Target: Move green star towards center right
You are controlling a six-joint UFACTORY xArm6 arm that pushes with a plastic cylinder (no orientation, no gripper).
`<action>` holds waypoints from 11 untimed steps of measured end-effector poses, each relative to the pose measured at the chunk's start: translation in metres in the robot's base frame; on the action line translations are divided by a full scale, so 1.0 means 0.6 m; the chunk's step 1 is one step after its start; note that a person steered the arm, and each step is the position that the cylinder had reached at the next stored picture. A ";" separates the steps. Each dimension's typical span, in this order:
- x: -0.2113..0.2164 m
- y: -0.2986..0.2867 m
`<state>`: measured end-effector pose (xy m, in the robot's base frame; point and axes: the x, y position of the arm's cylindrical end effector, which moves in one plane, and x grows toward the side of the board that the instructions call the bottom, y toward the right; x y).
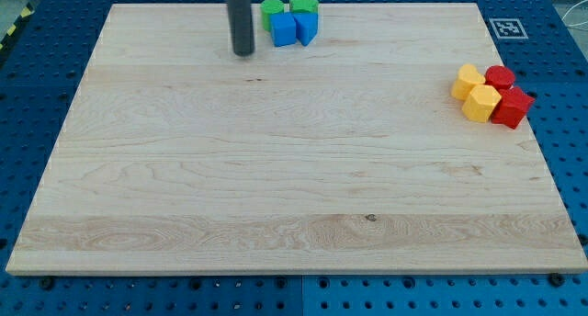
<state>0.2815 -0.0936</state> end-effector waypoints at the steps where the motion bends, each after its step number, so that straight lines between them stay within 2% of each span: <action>1: -0.118 -0.004; 2: -0.150 0.019; 4: -0.138 0.215; 5: -0.132 0.247; 7: -0.132 0.172; 8: -0.127 0.193; 9: -0.076 0.228; 11: 0.038 0.230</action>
<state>0.3042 0.0445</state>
